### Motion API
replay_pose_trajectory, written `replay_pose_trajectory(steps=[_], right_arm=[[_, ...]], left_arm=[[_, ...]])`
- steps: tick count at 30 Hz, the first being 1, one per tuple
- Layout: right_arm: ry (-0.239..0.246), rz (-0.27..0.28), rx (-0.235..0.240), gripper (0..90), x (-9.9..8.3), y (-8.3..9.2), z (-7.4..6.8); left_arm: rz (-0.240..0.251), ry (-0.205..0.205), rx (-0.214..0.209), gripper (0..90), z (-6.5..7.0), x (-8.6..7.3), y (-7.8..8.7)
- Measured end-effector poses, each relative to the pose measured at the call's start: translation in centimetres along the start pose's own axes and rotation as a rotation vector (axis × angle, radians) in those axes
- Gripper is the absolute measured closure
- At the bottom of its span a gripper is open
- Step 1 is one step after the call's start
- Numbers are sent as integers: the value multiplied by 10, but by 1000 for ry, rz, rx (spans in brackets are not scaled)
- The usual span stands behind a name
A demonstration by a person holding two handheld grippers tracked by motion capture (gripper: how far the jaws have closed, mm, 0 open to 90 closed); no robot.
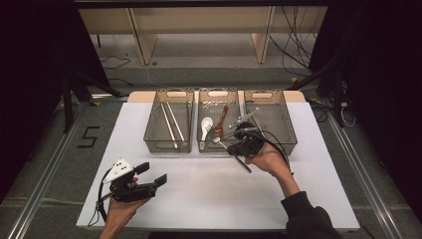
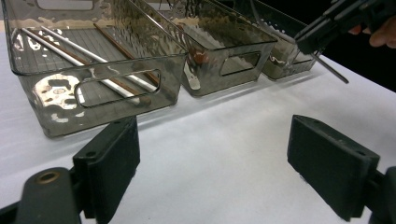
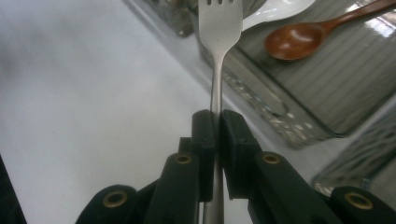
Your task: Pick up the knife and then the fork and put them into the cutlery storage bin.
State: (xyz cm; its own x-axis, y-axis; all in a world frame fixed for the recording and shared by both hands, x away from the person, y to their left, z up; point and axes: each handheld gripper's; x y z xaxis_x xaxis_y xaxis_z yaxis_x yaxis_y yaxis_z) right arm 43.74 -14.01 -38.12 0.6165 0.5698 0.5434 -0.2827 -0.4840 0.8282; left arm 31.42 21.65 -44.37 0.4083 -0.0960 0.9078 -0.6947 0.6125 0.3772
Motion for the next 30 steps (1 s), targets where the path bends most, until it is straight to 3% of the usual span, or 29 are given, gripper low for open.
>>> replay_pose_trajectory(steps=[13,24,30], right_arm=[[-91,73,-54,849,2,28,38],[-167,110,-59,849,4,36,64],[-226,124,-91,849,4,44,85]], left_arm=[[1,0,1,167,0,0,0],[4,-1,1,167,0,0,0],[5,2,0,167,0,0,1]])
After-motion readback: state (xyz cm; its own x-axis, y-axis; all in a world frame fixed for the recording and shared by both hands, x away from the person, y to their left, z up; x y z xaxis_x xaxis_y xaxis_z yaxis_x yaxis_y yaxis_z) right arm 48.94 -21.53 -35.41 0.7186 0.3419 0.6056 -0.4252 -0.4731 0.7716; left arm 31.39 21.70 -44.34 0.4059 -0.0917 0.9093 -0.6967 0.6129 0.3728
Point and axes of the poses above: each handheld gripper's, and its own axes: y roughly backward along the jaws, x roughly out of its top, z roughly to its right, and after that the axes turned 3 degrees about -y, right-handed
